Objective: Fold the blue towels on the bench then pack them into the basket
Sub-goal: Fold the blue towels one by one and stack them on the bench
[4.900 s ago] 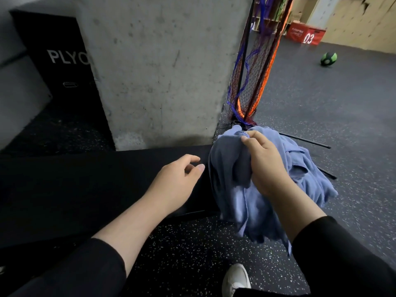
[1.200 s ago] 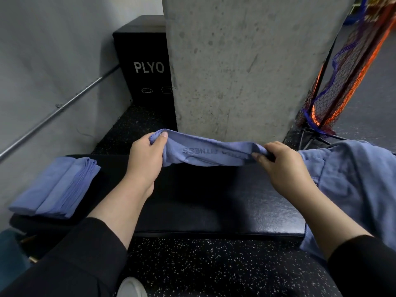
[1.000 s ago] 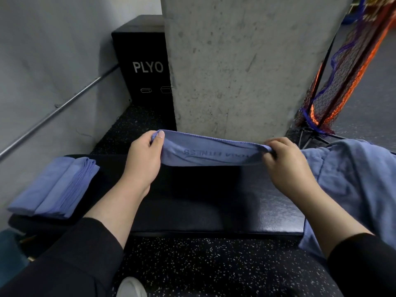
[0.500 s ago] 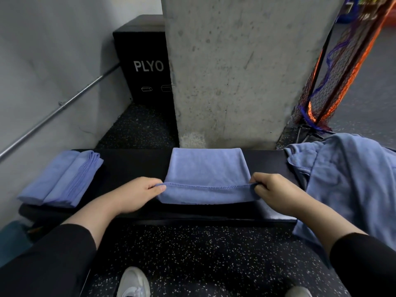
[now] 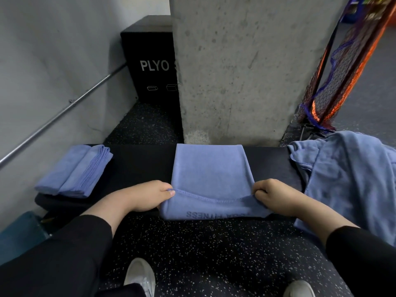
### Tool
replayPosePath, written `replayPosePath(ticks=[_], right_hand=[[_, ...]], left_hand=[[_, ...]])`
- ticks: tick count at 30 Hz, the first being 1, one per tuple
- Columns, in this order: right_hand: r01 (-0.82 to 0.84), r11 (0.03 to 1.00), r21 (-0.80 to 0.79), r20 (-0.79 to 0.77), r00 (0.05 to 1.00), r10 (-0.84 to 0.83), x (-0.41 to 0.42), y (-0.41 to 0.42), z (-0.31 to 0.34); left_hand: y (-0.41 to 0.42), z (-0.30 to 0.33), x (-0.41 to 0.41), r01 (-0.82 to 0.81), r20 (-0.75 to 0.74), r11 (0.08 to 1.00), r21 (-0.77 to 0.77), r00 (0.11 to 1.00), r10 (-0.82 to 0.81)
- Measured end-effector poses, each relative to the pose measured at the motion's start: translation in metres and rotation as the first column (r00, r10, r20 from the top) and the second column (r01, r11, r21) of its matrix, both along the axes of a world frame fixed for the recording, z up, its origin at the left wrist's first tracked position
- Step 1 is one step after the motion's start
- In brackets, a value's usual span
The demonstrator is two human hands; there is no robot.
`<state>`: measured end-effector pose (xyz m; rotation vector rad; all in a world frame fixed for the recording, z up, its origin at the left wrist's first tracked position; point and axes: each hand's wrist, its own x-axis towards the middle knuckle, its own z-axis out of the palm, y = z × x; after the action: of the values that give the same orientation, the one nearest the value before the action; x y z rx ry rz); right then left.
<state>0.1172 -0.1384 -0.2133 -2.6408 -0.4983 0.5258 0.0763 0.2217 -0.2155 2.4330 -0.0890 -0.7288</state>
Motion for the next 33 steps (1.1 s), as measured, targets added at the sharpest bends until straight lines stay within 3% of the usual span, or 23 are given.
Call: replayPosePath(ticks=[5, 7, 11, 15, 19, 21, 27, 33], right_hand=[[-0.001, 0.997, 0.073, -0.138, 0.990, 0.011, -0.007, 0.002, 0.015], [0.005, 0.995, 0.098, -0.118, 0.993, 0.007, -0.007, 0.003, 0.019], [0.128, 0.953, 0.274, 0.055, 0.987, -0.148, 0.000, 0.013, 0.017], [0.264, 0.892, 0.368, 0.155, 0.928, -0.338, 0.021, 0.024, 0.004], [0.332, 0.868, 0.369, 0.152, 0.900, -0.409, 0.042, 0.034, -0.014], [0.321, 0.892, 0.318, 0.105, 0.923, -0.370, 0.047, 0.038, -0.024], [0.202, 0.973, 0.110, 0.130, 0.968, -0.216, 0.050, 0.041, -0.035], [0.163, 0.986, 0.016, 0.121, 0.979, -0.164, 0.039, 0.033, -0.028]], left_hand=[[-0.001, 0.006, -0.016, -0.159, -0.305, 0.954, -0.254, 0.949, 0.077], [0.000, 0.008, -0.018, -0.216, -0.334, 0.925, -0.311, 0.937, 0.106], [-0.005, 0.006, -0.008, -0.318, -0.068, 0.846, -0.428, 0.945, 0.321], [-0.002, -0.008, 0.017, -0.388, 0.201, 0.797, -0.463, 0.830, 0.521], [-0.014, -0.013, 0.036, -0.388, 0.387, 0.843, -0.372, 0.761, 0.521], [-0.022, -0.013, 0.044, -0.358, 0.437, 0.892, -0.276, 0.780, 0.448], [-0.036, -0.030, 0.057, -0.222, 0.406, 0.971, 0.086, 0.898, 0.169], [-0.040, -0.018, 0.049, -0.147, 0.344, 0.962, 0.232, 0.937, 0.060]])
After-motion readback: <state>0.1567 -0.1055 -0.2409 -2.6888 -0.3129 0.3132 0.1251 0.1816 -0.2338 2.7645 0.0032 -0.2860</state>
